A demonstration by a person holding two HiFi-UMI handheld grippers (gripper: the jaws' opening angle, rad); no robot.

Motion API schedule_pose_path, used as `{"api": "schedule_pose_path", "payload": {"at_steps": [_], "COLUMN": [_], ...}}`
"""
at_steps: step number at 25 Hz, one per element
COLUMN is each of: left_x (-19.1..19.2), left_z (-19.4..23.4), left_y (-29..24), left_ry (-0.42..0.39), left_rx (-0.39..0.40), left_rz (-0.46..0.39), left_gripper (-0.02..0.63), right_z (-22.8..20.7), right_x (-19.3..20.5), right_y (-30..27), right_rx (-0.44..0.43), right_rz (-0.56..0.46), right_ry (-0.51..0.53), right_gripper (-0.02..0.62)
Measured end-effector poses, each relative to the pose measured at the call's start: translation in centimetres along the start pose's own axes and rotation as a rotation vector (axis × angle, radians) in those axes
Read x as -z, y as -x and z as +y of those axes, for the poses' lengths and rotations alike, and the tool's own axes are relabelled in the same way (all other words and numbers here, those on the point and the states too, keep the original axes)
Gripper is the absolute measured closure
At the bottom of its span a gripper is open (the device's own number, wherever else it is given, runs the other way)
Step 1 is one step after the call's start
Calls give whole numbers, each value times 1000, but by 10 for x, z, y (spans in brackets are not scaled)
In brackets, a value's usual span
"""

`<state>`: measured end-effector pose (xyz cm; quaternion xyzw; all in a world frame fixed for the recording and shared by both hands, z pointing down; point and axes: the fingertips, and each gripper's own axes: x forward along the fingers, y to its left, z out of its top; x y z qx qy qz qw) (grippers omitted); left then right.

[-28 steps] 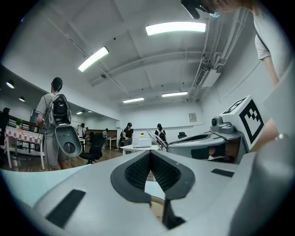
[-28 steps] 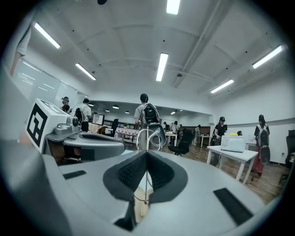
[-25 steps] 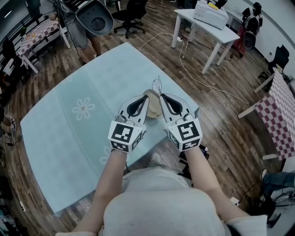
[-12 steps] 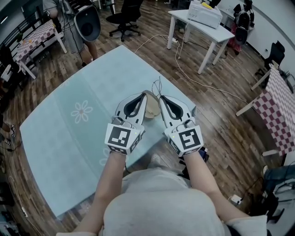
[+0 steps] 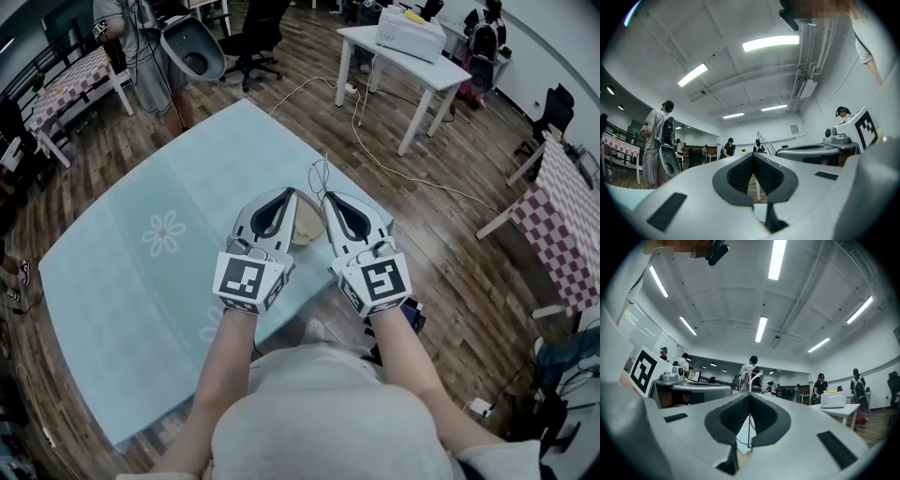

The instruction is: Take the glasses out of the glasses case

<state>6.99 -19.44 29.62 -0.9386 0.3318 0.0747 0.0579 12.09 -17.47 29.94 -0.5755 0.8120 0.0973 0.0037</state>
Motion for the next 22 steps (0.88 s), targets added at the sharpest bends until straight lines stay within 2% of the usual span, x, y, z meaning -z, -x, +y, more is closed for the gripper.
{"api": "schedule_pose_path", "payload": {"at_steps": [22], "left_x": [-7], "left_z": [11], "left_y": [-6], "left_ry": [23], "left_rx": [-26], "left_rz": [-33], "left_gripper": [598], "right_z": [6], "right_x": [-1], "right_y": [-18], "right_rx": [2], "right_rz": [10], "right_ry": [-1], "right_gripper": [584]}}
